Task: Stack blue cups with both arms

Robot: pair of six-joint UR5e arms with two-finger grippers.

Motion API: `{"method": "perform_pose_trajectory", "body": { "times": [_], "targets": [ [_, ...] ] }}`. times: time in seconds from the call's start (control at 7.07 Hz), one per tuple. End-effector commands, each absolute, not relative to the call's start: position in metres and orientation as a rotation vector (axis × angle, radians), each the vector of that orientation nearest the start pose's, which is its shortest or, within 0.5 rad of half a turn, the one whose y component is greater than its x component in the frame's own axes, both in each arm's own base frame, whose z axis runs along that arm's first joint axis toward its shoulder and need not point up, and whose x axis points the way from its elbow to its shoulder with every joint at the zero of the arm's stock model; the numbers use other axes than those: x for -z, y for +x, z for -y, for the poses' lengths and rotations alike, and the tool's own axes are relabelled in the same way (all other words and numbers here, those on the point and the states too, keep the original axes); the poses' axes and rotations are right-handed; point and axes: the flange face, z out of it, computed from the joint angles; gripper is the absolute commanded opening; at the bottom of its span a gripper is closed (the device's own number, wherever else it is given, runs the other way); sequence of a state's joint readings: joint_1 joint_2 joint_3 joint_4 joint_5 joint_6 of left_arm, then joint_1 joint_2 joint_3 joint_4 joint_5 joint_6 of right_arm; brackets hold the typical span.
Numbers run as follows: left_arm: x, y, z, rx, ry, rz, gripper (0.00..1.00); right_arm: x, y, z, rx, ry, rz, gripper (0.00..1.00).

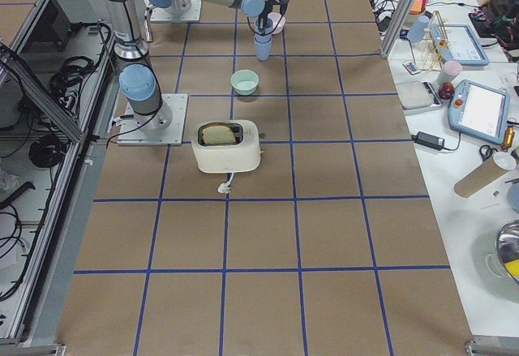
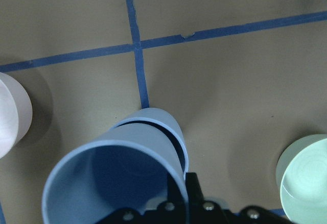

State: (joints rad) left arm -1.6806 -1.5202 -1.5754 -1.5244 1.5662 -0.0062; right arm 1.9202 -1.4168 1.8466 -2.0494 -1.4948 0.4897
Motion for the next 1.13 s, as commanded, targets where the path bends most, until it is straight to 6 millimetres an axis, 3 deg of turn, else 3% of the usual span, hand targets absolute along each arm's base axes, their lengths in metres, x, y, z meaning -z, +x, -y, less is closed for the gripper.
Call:
{"method": "perform_pose_trajectory", "body": {
  "times": [0.0,0.28,0.42,0.57,0.71,0.85,0.99],
  "targets": [
    [-0.515,-0.185,0.461,0.144,0.162,-3.142,1.00,-0.330,0.308,0.453,0.066,0.220,-3.037,0.39],
    [-0.515,-0.185,0.461,0.142,0.162,-3.142,1.00,-0.341,0.298,0.462,0.129,0.132,-3.069,1.00],
    [-0.516,-0.185,0.461,0.144,0.162,-3.142,1.00,-0.355,0.286,0.476,0.172,0.111,-3.090,1.00],
    [-0.515,-0.185,0.461,0.144,0.162,-3.142,1.00,-0.369,0.260,0.496,0.223,0.030,-3.121,1.00],
    [-0.516,-0.185,0.461,0.147,0.162,-3.142,1.00,-0.391,0.224,0.514,0.249,-0.084,-3.135,1.00],
    [-0.516,-0.185,0.461,0.147,0.162,-3.142,1.00,-0.412,0.185,0.525,0.199,-0.087,-3.151,1.00],
    [-0.516,-0.185,0.461,0.144,0.162,-3.142,1.00,-0.439,0.162,0.527,0.149,-0.124,-3.160,1.00]
  ]
}}
